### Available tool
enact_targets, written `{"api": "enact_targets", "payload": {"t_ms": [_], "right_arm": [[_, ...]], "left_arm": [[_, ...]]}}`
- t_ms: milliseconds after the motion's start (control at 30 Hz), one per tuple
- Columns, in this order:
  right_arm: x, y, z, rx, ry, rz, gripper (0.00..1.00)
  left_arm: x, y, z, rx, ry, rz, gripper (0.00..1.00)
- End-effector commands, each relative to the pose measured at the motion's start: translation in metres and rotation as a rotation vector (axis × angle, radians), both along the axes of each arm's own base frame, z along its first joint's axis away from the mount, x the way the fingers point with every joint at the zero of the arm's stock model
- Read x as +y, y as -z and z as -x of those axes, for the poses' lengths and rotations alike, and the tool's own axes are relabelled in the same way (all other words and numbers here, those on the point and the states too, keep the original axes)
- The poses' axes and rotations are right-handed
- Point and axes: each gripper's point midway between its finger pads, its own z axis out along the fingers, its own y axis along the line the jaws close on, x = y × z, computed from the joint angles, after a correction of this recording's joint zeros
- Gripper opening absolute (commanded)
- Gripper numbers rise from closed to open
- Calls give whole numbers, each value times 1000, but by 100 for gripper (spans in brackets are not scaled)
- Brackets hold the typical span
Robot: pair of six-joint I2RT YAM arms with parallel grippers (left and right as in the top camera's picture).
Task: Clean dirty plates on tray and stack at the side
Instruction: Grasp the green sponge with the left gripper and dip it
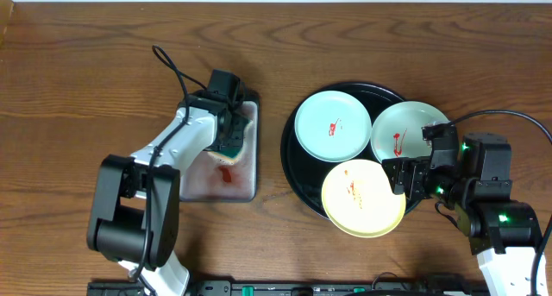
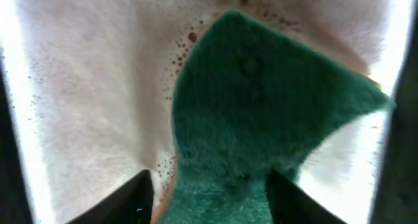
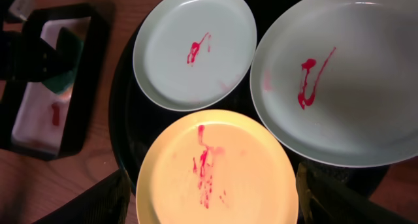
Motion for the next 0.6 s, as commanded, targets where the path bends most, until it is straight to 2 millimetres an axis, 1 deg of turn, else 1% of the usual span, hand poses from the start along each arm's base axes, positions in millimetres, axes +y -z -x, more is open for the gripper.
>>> {"api": "enact_targets", "payload": {"t_ms": [0,100,200,333,567], "right_arm": [[3,-7,-3,-25,-20,2,79],[3,-8,-4,-30,-20,2,79],[3,-9,-5,-35,-20,2,79],[3,-9,-5,-37,-19,1,79],[3,-9,-5,-36,-20,2,79]], "left_arm": [[-5,-10,-2,-24,24,18,60],[-6,-8,-1,-16,26,21,60],[-13,-7,0,-12,39,49,60],[-15,-5,-1,-15,47,49,60],[-15,12,4,29,48,38,59]]}}
